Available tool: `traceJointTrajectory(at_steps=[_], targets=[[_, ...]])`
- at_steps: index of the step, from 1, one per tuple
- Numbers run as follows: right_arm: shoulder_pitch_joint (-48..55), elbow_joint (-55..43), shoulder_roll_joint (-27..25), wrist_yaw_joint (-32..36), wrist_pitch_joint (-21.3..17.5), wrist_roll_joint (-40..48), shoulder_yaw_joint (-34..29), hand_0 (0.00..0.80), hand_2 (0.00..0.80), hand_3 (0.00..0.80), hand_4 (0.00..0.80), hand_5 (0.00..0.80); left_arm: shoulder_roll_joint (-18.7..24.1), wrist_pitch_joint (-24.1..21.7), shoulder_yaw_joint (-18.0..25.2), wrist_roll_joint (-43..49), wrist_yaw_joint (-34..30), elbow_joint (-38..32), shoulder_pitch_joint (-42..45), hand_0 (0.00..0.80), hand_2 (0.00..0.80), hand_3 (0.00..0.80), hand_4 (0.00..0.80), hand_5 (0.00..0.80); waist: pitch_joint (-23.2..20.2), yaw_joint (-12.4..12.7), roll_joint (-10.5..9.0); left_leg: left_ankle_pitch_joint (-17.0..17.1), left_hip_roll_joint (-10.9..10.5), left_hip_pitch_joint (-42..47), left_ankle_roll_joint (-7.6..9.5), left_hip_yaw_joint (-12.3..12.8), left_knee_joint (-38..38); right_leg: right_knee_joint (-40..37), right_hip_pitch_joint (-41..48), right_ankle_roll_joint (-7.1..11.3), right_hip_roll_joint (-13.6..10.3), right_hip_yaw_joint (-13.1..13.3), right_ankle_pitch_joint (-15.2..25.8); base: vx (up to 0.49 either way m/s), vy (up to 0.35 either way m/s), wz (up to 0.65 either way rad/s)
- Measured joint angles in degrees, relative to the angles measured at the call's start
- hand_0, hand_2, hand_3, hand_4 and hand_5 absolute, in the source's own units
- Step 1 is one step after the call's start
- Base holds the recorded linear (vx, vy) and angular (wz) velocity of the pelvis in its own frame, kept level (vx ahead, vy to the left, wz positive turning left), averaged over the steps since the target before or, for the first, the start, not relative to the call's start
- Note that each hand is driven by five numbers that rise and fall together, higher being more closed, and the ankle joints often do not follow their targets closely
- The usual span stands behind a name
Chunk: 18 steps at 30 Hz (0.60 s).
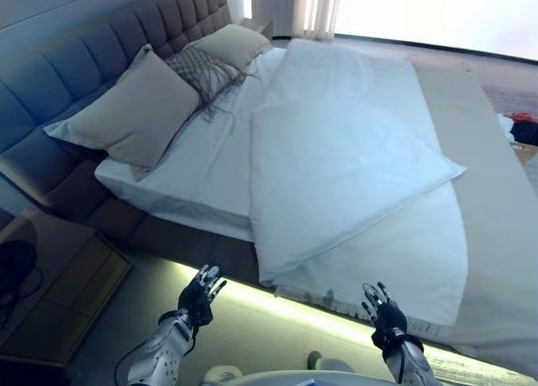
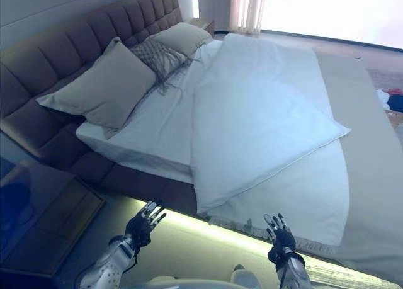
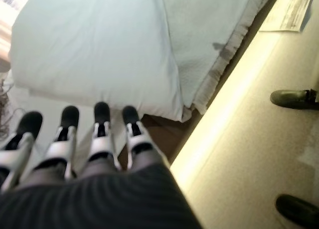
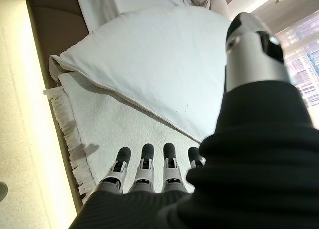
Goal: Make the bed neatly
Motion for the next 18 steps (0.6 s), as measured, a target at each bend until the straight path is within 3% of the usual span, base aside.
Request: traceJointTrajectory(at_steps=[3, 6, 8, 10, 12, 15, 16, 17, 18], targets=[[-0.3, 0.1, -0.1, 1.7, 0.7, -0.1, 1.2, 0.0, 0.0, 0.0, 0.0, 0.0, 0.1, -0.9, 0.4, -1.5, 0.1, 0.2, -0.1, 0.0, 0.0, 0.0, 0.0, 0.0, -0.6, 0.0, -1.07, -0.9, 1.3, 0.2, 1.01, 1.6, 1.2, 3.0, -1.3, -1.21, 1.6, -0.1, -1.9, 0.156, -0.307, -0.16], [-1.8, 2.5, -0.1, 1.7, 0.8, -0.2, 1.6, 0.0, 0.0, 0.0, 0.0, 0.0, 0.3, -1.5, -0.3, -2.0, 0.6, 0.4, -1.6, 0.0, 0.0, 0.0, 0.0, 0.0, -0.6, 0.0, -3.02, -0.8, 0.8, -6.4, 1.76, 3.2, 13.9, 6.0, -2.6, -2.51, 2.1, -0.1, -3.5, 0.121, -0.224, 0.04], [-2.1, 3.9, -0.1, 1.6, 0.3, 0.1, 1.4, 0.0, 0.0, 0.0, 0.0, 0.0, 0.6, -1.5, -2.6, -1.9, 0.3, 1.4, -3.3, 0.0, 0.0, 0.0, 0.0, 0.0, -0.6, 0.0, -3.31, 1.8, 0.8, -10.6, 5.64, 3.3, 18.9, 5.5, -2.1, -3.73, 2.2, -0.4, -3.1, 0.147, -0.038, 0.29], [-1.8, 4.4, -0.2, 1.4, -0.3, 0.2, 0.8, 0.0, 0.0, 0.0, 0.0, 0.0, 0.2, -1.4, -4.7, -1.9, -0.4, 1.4, -4.4, 0.0, 0.0, 0.0, 0.0, 0.0, -0.6, -0.2, -3.31, 3.9, 1.3, -9.9, 7.73, 4.4, 15.8, 5.0, -1.8, -5.0, 1.9, -2.0, -3.1, 0.148, 0.058, 0.47], [-0.9, 4.4, -0.4, 0.6, -0.7, 0.6, -0.5, 0.0, 0.0, 0.0, 0.0, 0.0, -0.8, -1.2, -6.4, -1.9, -0.4, 1.4, -5.8, 0.0, 0.0, 0.0, 0.0, 0.0, 0.0, -0.4, -1.82, 3.6, 1.6, -9.5, 6.99, 6.6, 12.0, 4.9, -2.2, -5.25, 1.7, -3.5, -3.2, 0.187, 0.051, 0.53], [1.0, 3.1, -0.6, 0.2, -0.7, 1.3, -0.4, 0.0, 0.0, 0.0, 0.0, 0.0, -2.5, -1.3, -6.3, -1.8, 0.0, 1.4, -6.7, 0.0, 0.0, 0.0, 0.0, 0.0, 0.5, -0.1, -0.84, 2.5, -1.0, -7.6, 5.52, 6.0, 0.6, 2.2, -3.7, -4.21, 1.8, -2.8, -2.5, 0.21, 0.033, 0.35], [1.3, 2.0, -1.2, 0.3, -0.8, 1.7, -0.5, 0.0, 0.0, 0.0, 0.0, 0.0, -3.1, -1.3, -6.2, -1.8, 0.2, 1.3, -6.4, 0.0, 0.0, 0.0, 0.0, 0.0, 0.7, 0.3, 1.43, 1.2, 0.1, -6.5, 5.48, 5.5, -1.7, 0.0, -3.4, -3.48, 3.6, -2.9, -2.1, 0.266, 0.046, -0.22], [0.4, 1.8, -1.1, 0.5, -0.8, 1.8, -0.5, 0.0, 0.0, 0.0, 0.0, 0.0, -3.3, -1.4, -5.7, -1.8, 0.2, 0.4, -5.6, 0.0, 0.0, 0.0, 0.0, 0.0, 1.8, 1.8, 3.43, 4.0, 2.3, -5.6, -0.09, 5.5, -3.8, 8.4, -5.4, -4.88, 5.8, -3.5, -3.2, 0.293, 0.066, -0.51], [0.6, 1.5, -0.2, 0.7, -0.8, 1.8, -0.2, 0.0, 0.0, 0.0, 0.0, 0.0, -2.1, -1.6, -5.6, -1.8, 0.3, -0.3, -4.6, 0.0, 0.0, 0.0, 0.0, 0.0, 2.4, 1.9, 2.28, 5.7, 2.1, -4.9, -1.15, 6.3, -3.6, 15.5, -6.4, -4.88, 5.6, -3.5, -6.3, 0.316, 0.082, -0.71]])
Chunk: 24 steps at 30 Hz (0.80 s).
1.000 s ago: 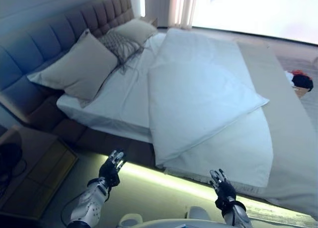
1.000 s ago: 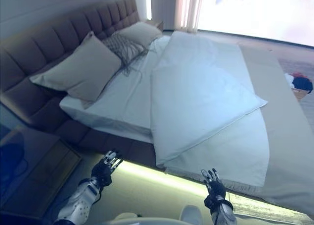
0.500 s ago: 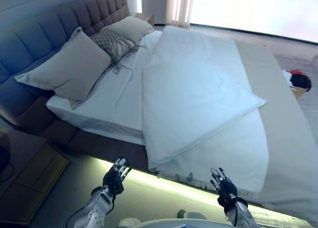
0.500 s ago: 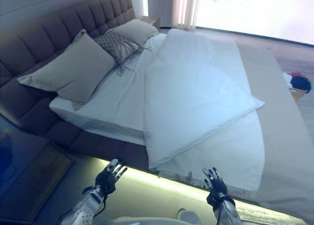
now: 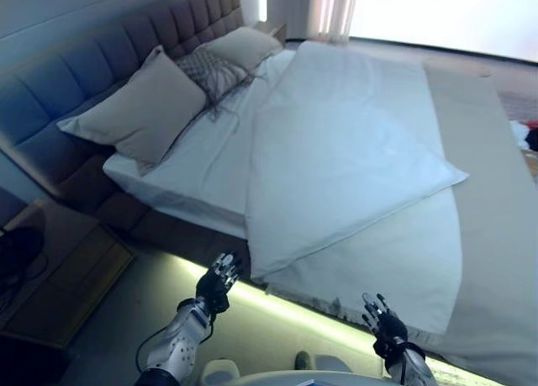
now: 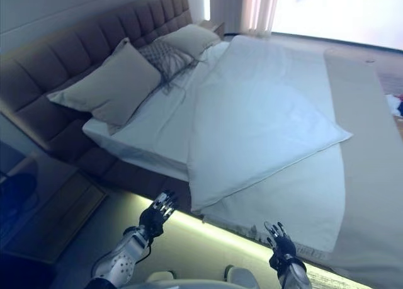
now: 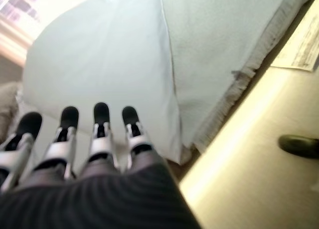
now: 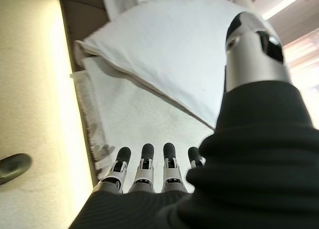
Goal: Make the bed neatly
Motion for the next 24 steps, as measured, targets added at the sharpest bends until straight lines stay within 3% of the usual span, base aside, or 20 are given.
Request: traceJointTrajectory(at_steps=[1, 2, 3, 5, 8, 11, 12, 13, 15, 18, 21, 24], targets=[[0.7, -0.1, 1.0, 0.4, -0.1, 0.0, 0.3, 0.0, 0.0, 0.0, 0.0, 0.0, 1.6, 0.0, 0.3, 0.0, 0.0, 0.1, 1.8, 0.0, 0.0, 0.0, 0.0, 0.0, -0.4, 1.1, -2.26, -0.3, -1.6, 0.5, -0.8, 0.7, 1.2, 1.5, 1.0, -0.74, -1.6, 0.8, -5.0, 0.328, 0.088, -0.52], [0.6, 0.3, 1.3, 0.6, -0.2, 0.0, 0.2, 0.0, 0.0, 0.0, 0.0, 0.0, 2.1, 0.1, 0.6, 0.0, 0.0, 1.0, 2.5, 0.0, 0.0, 0.0, 0.0, 0.0, -0.2, 1.1, -2.86, -1.5, -2.2, 0.3, -0.49, -0.1, 3.7, -0.1, 2.3, -1.91, -1.8, 1.2, -6.6, 0.332, 0.099, -0.09], [0.9, 0.8, 1.7, 1.0, -0.9, 0.0, -0.3, 0.0, 0.0, 0.0, 0.0, 0.0, 1.8, 0.3, 0.2, 0.0, -0.1, 1.7, 2.9, 0.0, 0.0, 0.0, 0.0, 0.0, 0.2, 0.8, -2.83, -2.5, -2.1, -4.0, -0.59, -2.6, 8.7, -5.0, 5.5, -2.64, -1.1, 2.4, -4.9, 0.342, 0.116, 0.16], [1.1, 1.0, 1.2, 1.5, -1.1, 0.0, -0.3, 0.0, 0.0, 0.0, 0.0, 0.0, 0.7, 0.1, -0.1, 0.0, -0.7, 1.6, 2.9, 0.0, 0.0, 0.0, 0.0, 0.0, 0.7, 1.7, -2.17, -1.2, -2.3, -7.4, 0.66, -5.3, 3.2, -10.9, 8.0, -2.6, -1.2, 3.7, -2.1, 0.397, 0.152, 0.15], [0.9, 1.4, 0.8, 2.4, -1.1, -0.1, 0.0, 0.0, 0.0, 0.0, 0.0, 0.0, -0.8, 0.1, -0.1, 0.0, -0.8, 1.8, 2.9, 0.0, 0.0, 0.0, 0.0, 0.0, 1.3, 2.8, 1.15, 0.9, -1.1, -10.1, 1.46, -6.5, -1.9, -13.9, 11.3, -1.26, -0.9, 4.1, -2.0, 0.419, 0.215, -0.06], [0.3, 1.1, 0.9, 2.4, -1.1, -0.1, 1.9, 0.0, 0.0, 0.0, 0.0, 0.0, -0.6, 0.0, -0.2, 0.0, -0.8, 2.4, 2.8, 0.0, 0.0, 0.0, 0.0, 0.0, 0.7, 4.1, 2.44, 1.2, -1.6, -9.9, 2.34, -6.2, 0.0, -13.7, 13.5, 0.45, -1.8, 6.0, -4.0, 0.469, 0.322, -0.45], [0.1, 1.4, 1.2, 2.1, -1.2, -0.1, 2.7, 0.0, 0.0, 0.0, 0.0, 0.0, -0.5, 0.0, -0.2, 0.0, -0.8, 3.0, 2.5, 0.0, 0.0, 0.0, 0.0, 0.0, 0.3, 4.4, 1.74, 3.7, -3.2, -9.5, 2.31, -6.2, 1.0, -13.1, 13.8, 1.76, -3.7, 6.6, -5.2, 0.49, 0.326, -0.69], [0.5, 1.3, 1.3, 1.7, -1.1, 0.0, 3.8, 0.0, 0.0, 0.0, 0.0, 0.0, -0.2, -0.2, -0.1, 0.0, -0.8, 2.9, 2.3, 0.0, 0.0, 0.0, 0.0, 0.0, 0.1, 4.3, 1.1, 5.8, -5.4, -8.6, 2.71, -4.8, 2.5, -12.4, 14.3, 3.18, -6.5, 6.2, -6.2, 0.446, 0.286, -0.57], [0.5, 0.7, 2.6, 1.1, -1.0, -0.1, 4.1, 0.0, 0.0, 0.0, 0.0, 0.0, 1.1, -0.1, 0.0, 0.0, -0.7, 2.7, 1.2, 0.0, 0.0, 0.0, 0.0, 0.0, 0.4, 4.4, -1.14, 4.1, -8.5, -8.4, 4.04, -3.3, 5.6, -11.5, 15.7, 4.93, -10.4, 4.9, -6.5, 0.414, 0.306, -0.35], [0.7, -1.9, 4.2, 0.5, -1.2, -0.4, 4.4, 0.0, 0.0, 0.0, 0.0, 0.0, 2.3, -0.5, -0.1, 0.0, -0.6, 0.2, -0.7, 0.0, 0.0, 0.0, 0.0, 0.0, 0.3, 4.5, -1.56, 2.0, -10.9, -5.4, 6.82, -1.4, 4.9, -1.4, 12.4, 5.33, -14.0, 1.8, -4.8, 0.355, 0.348, -0.21], [-0.7, -2.9, 5.0, -1.0, -1.5, -0.5, 5.2, 0.0, 0.0, 0.0, 0.0, 0.0, 3.1, -0.9, -0.1, 0.1, -0.3, 0.8, -1.9, 0.0, 0.0, 0.0, 0.0, 0.0, -0.4, 4.2, -0.51, 0.7, -11.4, -2.4, 8.53, -0.5, 3.8, 6.8, 9.4, 4.6, -15.3, 0.1, -0.7, 0.253, 0.175, -0.16], [-1.5, -3.1, 5.0, -2.1, -1.7, -0.8, 5.2, 0.0, 0.0, 0.0, 0.0, 0.0, 4.2, -1.0, 0.0, 0.1, 0.2, 0.9, -2.0, 0.0, 0.0, 0.0, 0.0, 0.0, -1.3, 3.8, -0.19, 0.3, -11.0, -0.4, 9.79, -0.2, 1.2, 7.2, 6.7, 4.78, -15.3, -1.7, -1.3, 0.206, 0.022, -0.1]])
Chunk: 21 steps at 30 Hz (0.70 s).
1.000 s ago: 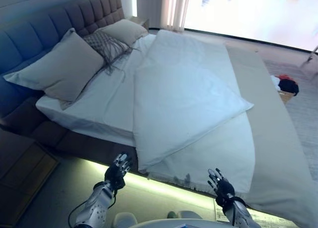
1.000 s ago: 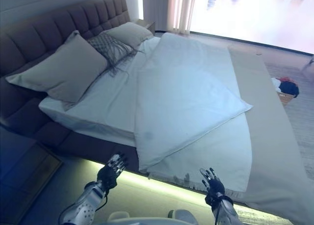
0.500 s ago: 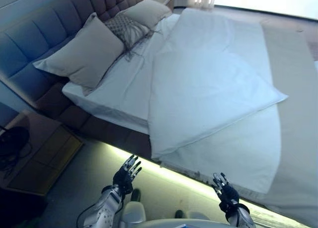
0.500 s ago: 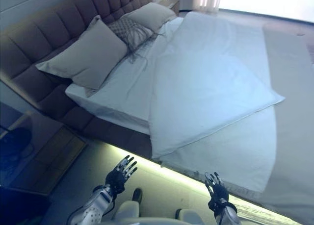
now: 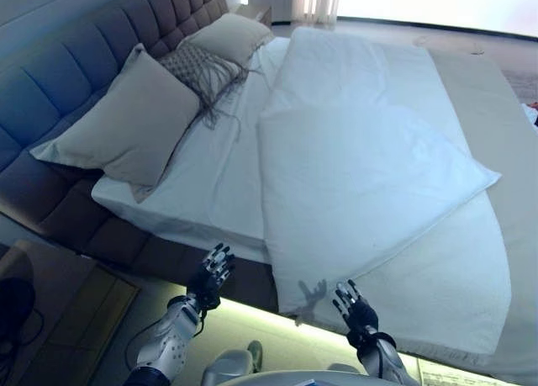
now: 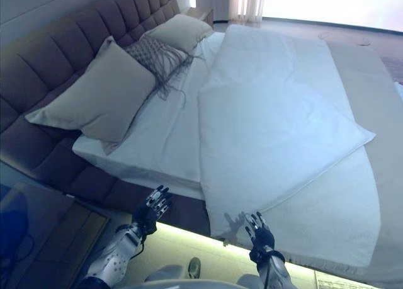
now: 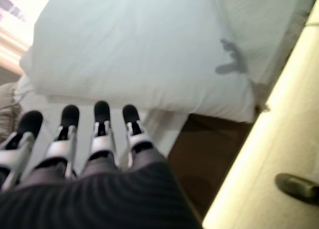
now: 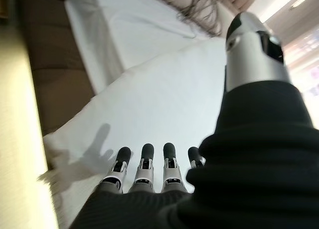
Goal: Make the bed neatly
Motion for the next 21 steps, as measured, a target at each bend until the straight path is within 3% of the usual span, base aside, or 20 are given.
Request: traceJointTrajectory(at_steps=[3, 4, 7, 8, 12, 14, 21], targets=[[0.0, 0.3, -0.4, 0.1, -0.4, 0.0, -0.3, 0.0, 0.0, 0.0, 0.0, 0.0, 0.4, 0.0, 0.0, 0.0, 0.5, 0.0, 0.7, 0.0, 0.0, 0.0, 0.0, 0.0, -0.2, -1.7, 0.17, 0.1, 1.0, 1.3, 0.02, -0.2, -1.8, -12.2, -0.6, 1.21, 1.2, -1.2, 0.3, 0.198, -0.047, -0.03], [-0.1, 0.3, -0.7, 0.1, -0.5, 0.1, -0.9, 0.0, 0.0, 0.0, 0.0, 0.0, 0.4, 0.0, -0.1, 0.0, 0.6, 0.0, 1.0, 0.0, 0.0, 0.0, 0.0, 0.0, -0.4, -2.7, -0.03, 0.2, 1.2, 1.9, -0.31, -0.2, -2.6, -17.9, -1.2, 2.79, 1.6, -1.1, 1.7, 0.202, -0.04, 0.03], [0.8, 1.4, -1.1, -0.1, -0.5, 0.5, -1.9, 0.0, 0.0, 0.0, 0.0, 0.0, 0.4, 0.1, 0.0, 0.0, 0.6, 0.1, 1.1, 0.0, 0.0, 0.0, 0.0, 0.0, -1.3, -4.4, -2.05, 0.5, 1.0, 3.5, -1.82, -1.1, -4.6, -27.1, -2.0, 3.11, 2.1, 1.3, 8.8, 0.168, -0.025, 0.15], [1.2, 2.1, -0.9, -0.2, -0.5, 0.5, -2.4, 0.0, 0.0, 0.0, 0.0, 0.0, 0.6, 0.4, 0.0, 0.0, 0.6, 0.0, 1.2, 0.0, 0.0, 0.0, 0.0, 0.0, -1.9, -4.9, -3.69, 0.3, 0.5, 3.9, -2.84, -1.9, -5.2, -27.7, -1.7, 3.26, 2.1, 2.4, 12.3, 0.14, -0.024, 0.4], [1.3, 3.6, -3.0, -0.1, -0.4, 0.5, -6.1, 0.0, 0.0, 0.0, 0.0, 0.0, -1.2, 0.8, 0.1, 0.0, 0.4, -0.5, 3.3, 0.0, 0.0, 0.0, 0.0, 0.0, -3.3, -4.4, -1.2, -0.9, 4.1, 4.6, -5.58, -3.0, -4.5, -27.4, -0.5, 1.41, 6.1, 1.5, 11.8, 0.128, -0.063, 0.09], [0.7, 3.6, -4.0, 0.1, -0.4, 0.5, -6.3, 0.0, 0.0, 0.0, 0.0, 0.0, -1.7, 0.9, 0.2, 0.0, 0.4, -0.5, 3.5, 0.0, 0.0, 0.0, 0.0, 0.0, -3.4, -4.1, -1.01, -1.3, 5.2, 4.7, -6.49, -3.2, -4.1, -28.2, 0.6, 0.8, 7.1, 0.4, 11.7, 0.118, -0.077, 0.1], [-0.7, 3.7, -3.3, 0.6, -0.3, 0.5, -5.3, 0.0, 0.0, 0.0, 0.0, 0.0, -1.9, 0.9, 2.2, 0.0, 0.1, 0.0, 3.5, 0.0, 0.0, 0.0, 0.0, 0.0, -3.9, -4.2, -2.56, -1.6, 5.7, 5.5, -6.56, -3.0, -4.6, -29.0, 1.0, 0.67, 7.2, 0.0, 11.6, 0.085, -0.145, 0.0]])
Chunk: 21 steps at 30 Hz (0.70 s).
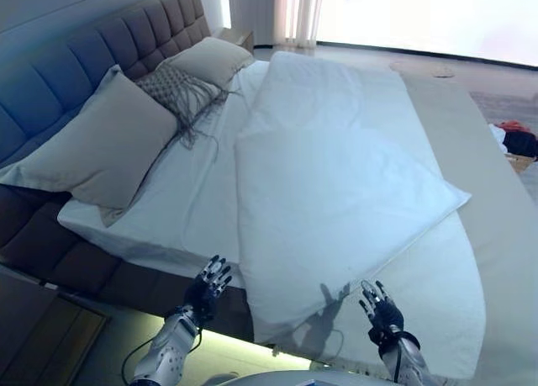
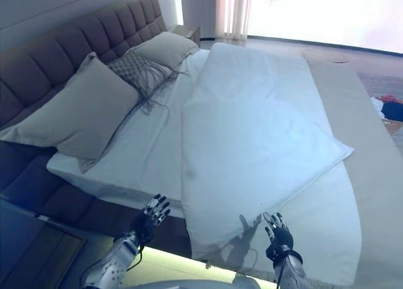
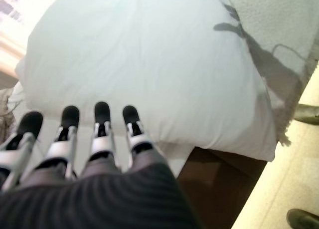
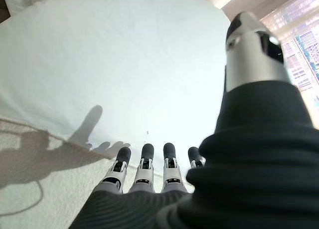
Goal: Make the bed neatly
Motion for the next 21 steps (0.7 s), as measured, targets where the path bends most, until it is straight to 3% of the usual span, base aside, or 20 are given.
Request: traceJointTrajectory(at_steps=[7, 10, 12, 15, 16, 18, 19, 20, 21], targets=[[0.0, 1.4, 0.5, -0.1, 0.2, 0.1, 0.1, 0.0, 0.0, 0.0, 0.0, 0.0, -0.4, -0.1, 0.1, -0.1, -0.5, 1.4, -0.2, 0.0, 0.0, 0.0, 0.0, 0.0, -0.4, -0.1, -0.37, -0.1, 1.6, 0.1, -0.52, 2.0, -0.1, -1.3, 0.0, -0.36, 1.5, -0.3, 0.2, 0.014, -0.302, -0.07], [0.0, 1.5, 0.4, -0.2, 0.6, 0.1, 0.3, 0.0, 0.0, 0.0, 0.0, 0.0, -1.8, -0.2, 0.1, -0.2, -0.6, 4.1, -0.4, 0.0, 0.0, 0.0, 0.0, 0.0, -0.2, -0.2, -0.28, -0.8, 3.3, -0.1, -0.83, 3.3, 2.0, -0.5, -0.4, -1.83, 3.2, -0.2, -0.5, -0.018, -0.331, -0.16], [-1.1, 2.4, 0.5, -0.1, 0.7, 0.0, 1.5, 0.0, 0.0, 0.0, 0.0, 0.0, -1.9, -0.8, 0.1, -0.6, -0.6, 6.6, -0.3, 0.0, 0.0, 0.0, 0.0, 0.0, 0.2, 0.0, -1.11, -2.7, 3.5, -2.3, 0.29, 3.2, 8.9, 2.9, -1.7, -3.23, 4.0, 0.4, -2.3, 0.019, -0.238, -0.31], [-2.1, 3.6, 0.3, -0.7, 0.8, 0.0, 2.3, 0.0, 0.0, 0.0, 0.0, 0.0, -2.1, -1.1, 0.0, -2.5, -0.8, 7.4, -0.1, 0.0, 0.0, 0.0, 0.0, 0.0, 1.9, 2.0, -2.96, -2.2, 3.3, -9.9, 1.63, 2.3, 26.1, 2.1, -0.4, -5.56, 4.0, 2.9, -1.6, 0.097, -0.037, -0.45], [-1.9, 3.8, -0.1, -0.7, 0.8, 0.0, 2.5, 0.0, 0.0, 0.0, 0.0, 0.0, -2.7, -1.1, -0.1, -2.6, -1.0, 7.4, -0.1, 0.0, 0.0, 0.0, 0.0, 0.0, 2.3, 1.9, -2.42, -2.7, 3.0, -11.6, 0.83, 1.0, 27.0, 1.5, -0.1, -5.98, 3.9, 2.6, -1.3, 0.193, 0.03, -0.14], [-1.5, 3.6, -1.2, -0.9, 0.7, 0.0, 2.5, 0.0, 0.0, 0.0, 0.0, 0.0, -3.7, -1.2, -0.3, -2.6, -1.0, 7.4, -0.6, 0.0, 0.0, 0.0, 0.0, 0.0, 3.1, 1.2, -1.28, -3.2, 1.5, -13.0, 0.03, 0.7, 20.0, -0.4, -0.5, -5.95, 3.7, 2.3, -1.4, 0.236, 0.036, -0.01], [-1.5, 2.7, -3.0, -1.0, 0.7, 0.0, 2.6, 0.0, 0.0, 0.0, 0.0, 0.0, -5.7, -1.3, 0.0, -2.5, -0.9, 7.4, -1.0, 0.0, 0.0, 0.0, 0.0, 0.0, 3.5, 2.6, 3.3, -3.9, 3.5, -13.4, 1.4, 1.4, 13.3, 0.7, -0.7, -5.38, 6.8, 1.6, -2.2, 0.226, 0.032, -0.36], [-1.8, 2.0, -4.4, -1.1, 0.8, 0.0, 2.8, 0.0, 0.0, 0.0, 0.0, 0.0, -6.4, -1.3, 0.1, -2.5, -1.0, 5.3, -0.5, 0.0, 0.0, 0.0, 0.0, 0.0, 4.3, 4.0, 7.76, -0.6, 7.4, -13.9, -1.04, 1.5, 9.6, 19.1, -5.6, -5.95, 9.8, -1.7, -6.7, 0.216, 0.031, -0.47], [-1.0, 1.9, -2.8, -1.2, 1.0, 0.1, 3.0, 0.0, 0.0, 0.0, 0.0, 0.0, -4.9, -1.6, 0.1, -2.4, -0.9, 3.6, 0.0, 0.0, 0.0, 0.0, 0.0, 0.0, 4.5, 4.7, 5.85, 1.1, 6.2, -13.4, -3.08, 2.7, 8.8, 28.6, -6.5, -6.34, 8.3, -2.5, -14.7, 0.214, 0.035, -0.15]])
